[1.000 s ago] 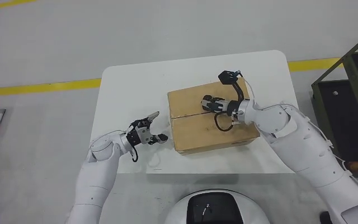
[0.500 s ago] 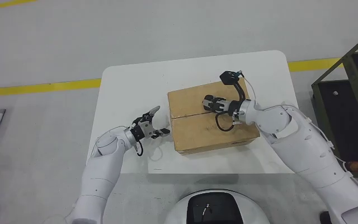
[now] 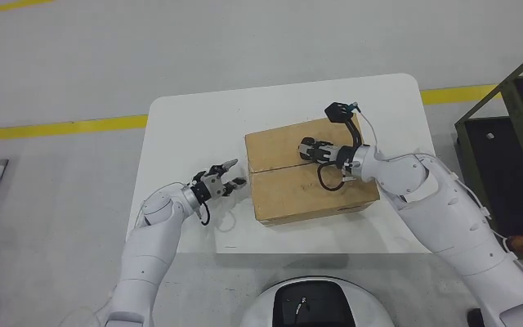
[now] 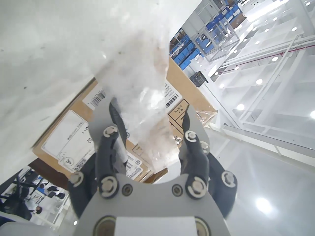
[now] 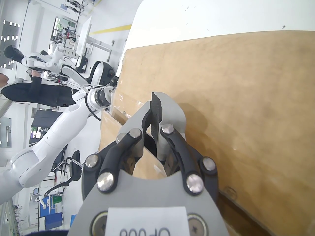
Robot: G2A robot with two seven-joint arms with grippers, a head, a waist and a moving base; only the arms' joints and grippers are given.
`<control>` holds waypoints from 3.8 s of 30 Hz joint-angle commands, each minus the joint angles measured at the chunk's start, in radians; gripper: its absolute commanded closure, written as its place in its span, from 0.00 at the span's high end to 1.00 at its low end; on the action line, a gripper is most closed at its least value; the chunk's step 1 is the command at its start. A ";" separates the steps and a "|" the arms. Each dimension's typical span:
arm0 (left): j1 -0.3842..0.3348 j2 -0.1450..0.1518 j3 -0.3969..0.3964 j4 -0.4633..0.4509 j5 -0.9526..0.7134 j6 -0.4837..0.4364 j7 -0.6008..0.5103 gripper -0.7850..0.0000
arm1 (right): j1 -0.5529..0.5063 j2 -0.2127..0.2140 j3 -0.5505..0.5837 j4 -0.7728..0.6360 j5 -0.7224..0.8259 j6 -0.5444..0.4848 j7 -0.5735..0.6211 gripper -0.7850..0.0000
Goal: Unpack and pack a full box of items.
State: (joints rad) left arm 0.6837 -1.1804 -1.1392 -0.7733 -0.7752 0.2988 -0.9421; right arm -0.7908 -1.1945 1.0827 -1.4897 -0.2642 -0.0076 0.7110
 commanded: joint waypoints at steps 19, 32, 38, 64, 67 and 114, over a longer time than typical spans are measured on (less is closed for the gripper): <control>0.025 0.034 -0.083 -0.106 0.080 -0.101 0.006 0.00 | 0.013 -0.006 -0.004 0.021 -0.002 -0.005 0.006 0.00; 0.134 0.085 -0.209 -0.422 0.194 -0.215 -0.025 0.00 | 0.035 -0.013 -0.018 0.042 -0.005 -0.006 0.016 0.00; 0.189 0.107 -0.244 -0.550 0.295 -0.217 -0.050 0.00 | 0.053 -0.020 -0.038 0.064 -0.011 -0.011 0.022 0.00; 0.352 0.164 -0.388 -0.823 0.483 -0.032 0.022 0.00 | -0.018 -0.012 -0.019 0.002 -0.009 -0.148 0.065 0.00; 0.352 0.164 -0.379 -0.849 0.464 -0.030 0.009 0.00 | -0.022 -0.014 -0.020 0.017 -0.004 -0.138 0.051 0.00; 0.047 0.120 0.049 -0.810 0.618 -0.108 -0.054 0.02 | -0.512 0.050 0.424 -0.256 -0.017 -0.034 -0.165 0.00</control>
State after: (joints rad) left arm 0.7363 -1.0601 -1.0960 -1.5852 -0.1687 0.1921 -0.9998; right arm -1.3103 -1.1434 1.5144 -1.7534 -0.2846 -0.0360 0.5459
